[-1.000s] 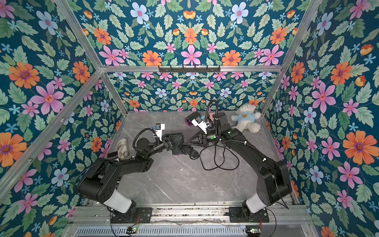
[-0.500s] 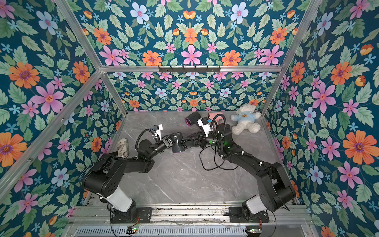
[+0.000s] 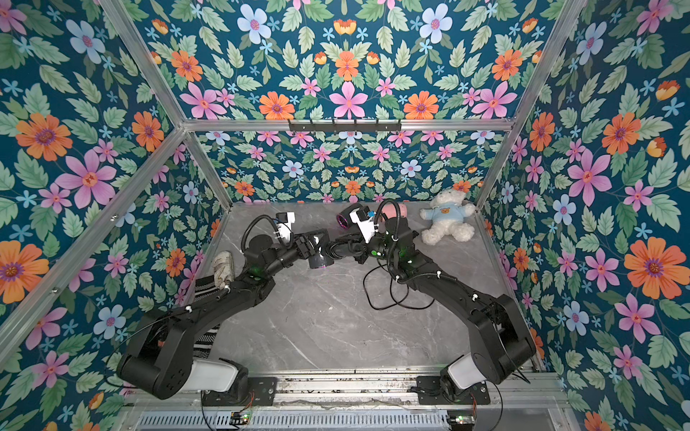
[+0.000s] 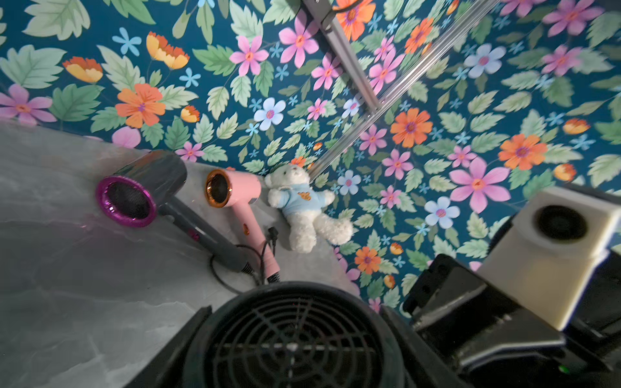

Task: Wrap the cord around the hair dryer
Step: Place the hair dryer at the center of the board.

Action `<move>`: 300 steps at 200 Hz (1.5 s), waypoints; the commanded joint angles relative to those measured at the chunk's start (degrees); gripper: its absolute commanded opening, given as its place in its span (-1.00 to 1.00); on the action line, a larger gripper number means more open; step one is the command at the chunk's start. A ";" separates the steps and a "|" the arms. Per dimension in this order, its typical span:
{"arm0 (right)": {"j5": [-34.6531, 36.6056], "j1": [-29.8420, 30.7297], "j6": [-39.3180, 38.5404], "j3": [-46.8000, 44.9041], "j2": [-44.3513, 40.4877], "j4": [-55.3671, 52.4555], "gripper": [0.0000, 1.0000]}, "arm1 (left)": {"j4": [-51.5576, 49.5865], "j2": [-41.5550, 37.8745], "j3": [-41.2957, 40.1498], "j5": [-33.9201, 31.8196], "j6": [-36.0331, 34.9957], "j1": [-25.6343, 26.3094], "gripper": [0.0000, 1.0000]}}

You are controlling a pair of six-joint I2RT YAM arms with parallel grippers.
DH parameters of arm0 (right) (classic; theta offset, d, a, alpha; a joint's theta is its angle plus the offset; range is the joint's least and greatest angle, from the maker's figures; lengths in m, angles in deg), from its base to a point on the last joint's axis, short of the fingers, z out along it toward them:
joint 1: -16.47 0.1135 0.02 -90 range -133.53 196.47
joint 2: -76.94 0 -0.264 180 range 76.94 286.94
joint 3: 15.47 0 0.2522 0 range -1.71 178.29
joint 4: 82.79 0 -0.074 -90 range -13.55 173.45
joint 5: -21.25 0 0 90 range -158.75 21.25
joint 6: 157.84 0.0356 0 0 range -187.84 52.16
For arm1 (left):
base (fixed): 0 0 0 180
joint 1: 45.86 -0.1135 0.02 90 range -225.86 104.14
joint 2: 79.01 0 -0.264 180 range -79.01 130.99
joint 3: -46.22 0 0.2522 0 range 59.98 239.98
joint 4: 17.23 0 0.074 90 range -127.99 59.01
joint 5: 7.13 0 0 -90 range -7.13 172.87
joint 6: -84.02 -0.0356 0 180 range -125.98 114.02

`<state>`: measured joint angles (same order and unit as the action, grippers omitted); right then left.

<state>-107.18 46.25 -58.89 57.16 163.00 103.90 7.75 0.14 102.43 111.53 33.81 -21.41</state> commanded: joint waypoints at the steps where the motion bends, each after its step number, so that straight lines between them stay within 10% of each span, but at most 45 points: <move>1: 3.33 -0.09 -3.23 0.15 1.35 -16.86 -1.00 | -5.78 -1.50 1.81 0.19 -9.77 -0.38 -1.00; 104: 0.40 -0.14 -4.17 11.42 17.82 -36.36 -1.00 | -9.06 4.85 2.68 -10.18 -9.64 -0.45 -1.00; 153: -1.75 -0.11 -11.85 14.00 21.09 -40.48 -1.00 | -8.16 9.44 5.17 -1.49 -15.04 -1.17 -1.00; 300: 17.23 -0.05 -11.02 26.67 26.88 -51.20 -1.00 | -13.71 10.62 9.29 -11.93 -24.37 -0.82 -1.00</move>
<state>-93.94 45.97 -70.56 82.63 189.43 56.27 -12.18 11.05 110.92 104.43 8.92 -22.44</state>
